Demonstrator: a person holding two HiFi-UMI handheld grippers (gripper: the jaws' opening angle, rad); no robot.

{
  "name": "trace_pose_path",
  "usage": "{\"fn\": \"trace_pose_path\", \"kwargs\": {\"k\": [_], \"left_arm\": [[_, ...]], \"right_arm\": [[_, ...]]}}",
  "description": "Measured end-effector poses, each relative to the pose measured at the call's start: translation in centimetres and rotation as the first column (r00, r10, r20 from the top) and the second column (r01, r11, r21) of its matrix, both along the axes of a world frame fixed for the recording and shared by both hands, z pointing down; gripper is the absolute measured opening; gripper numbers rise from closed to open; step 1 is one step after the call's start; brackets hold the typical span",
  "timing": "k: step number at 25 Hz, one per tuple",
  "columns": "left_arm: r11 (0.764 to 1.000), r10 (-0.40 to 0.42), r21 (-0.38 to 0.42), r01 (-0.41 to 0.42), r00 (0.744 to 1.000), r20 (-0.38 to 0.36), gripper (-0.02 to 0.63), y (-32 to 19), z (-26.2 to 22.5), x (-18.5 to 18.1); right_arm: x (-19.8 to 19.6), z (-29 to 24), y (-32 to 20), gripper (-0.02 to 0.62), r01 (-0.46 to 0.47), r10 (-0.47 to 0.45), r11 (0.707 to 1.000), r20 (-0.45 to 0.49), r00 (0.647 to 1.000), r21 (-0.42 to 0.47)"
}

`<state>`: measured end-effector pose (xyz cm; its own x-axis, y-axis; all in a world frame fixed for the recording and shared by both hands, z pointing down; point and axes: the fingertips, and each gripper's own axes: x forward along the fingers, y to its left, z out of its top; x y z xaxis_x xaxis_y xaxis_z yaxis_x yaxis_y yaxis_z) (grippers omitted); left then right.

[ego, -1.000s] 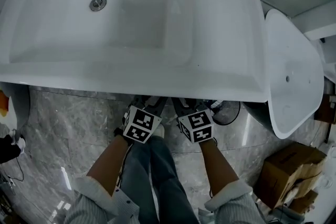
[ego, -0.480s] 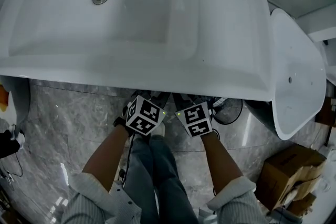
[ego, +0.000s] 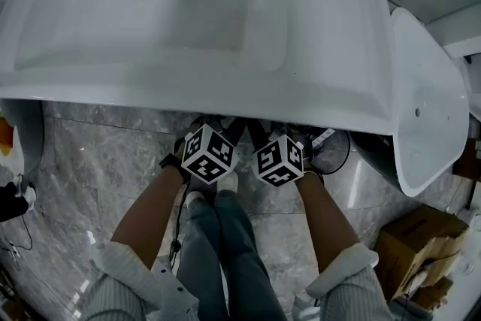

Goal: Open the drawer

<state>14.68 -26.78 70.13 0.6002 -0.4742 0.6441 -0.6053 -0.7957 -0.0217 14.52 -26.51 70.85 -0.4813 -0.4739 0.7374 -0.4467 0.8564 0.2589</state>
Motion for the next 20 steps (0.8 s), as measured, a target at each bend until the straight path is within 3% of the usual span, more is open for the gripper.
{"fn": "trace_pose_path", "kwargs": {"k": [8, 20], "left_arm": [[0.999, 0.042, 0.025, -0.044, 0.996, 0.076, 0.052, 0.0, -0.1, 0.4], [0.999, 0.029, -0.026, -0.027, 0.998, 0.057, 0.052, 1.2, -0.3, 0.1]], "right_arm": [[0.0, 0.0, -0.2, 0.034, 0.008, -0.008, 1.000, 0.002, 1.000, -0.008], [-0.1, -0.3, 1.0, 0.031, -0.010, 0.010, 0.998, -0.005, 1.000, -0.059]]}}
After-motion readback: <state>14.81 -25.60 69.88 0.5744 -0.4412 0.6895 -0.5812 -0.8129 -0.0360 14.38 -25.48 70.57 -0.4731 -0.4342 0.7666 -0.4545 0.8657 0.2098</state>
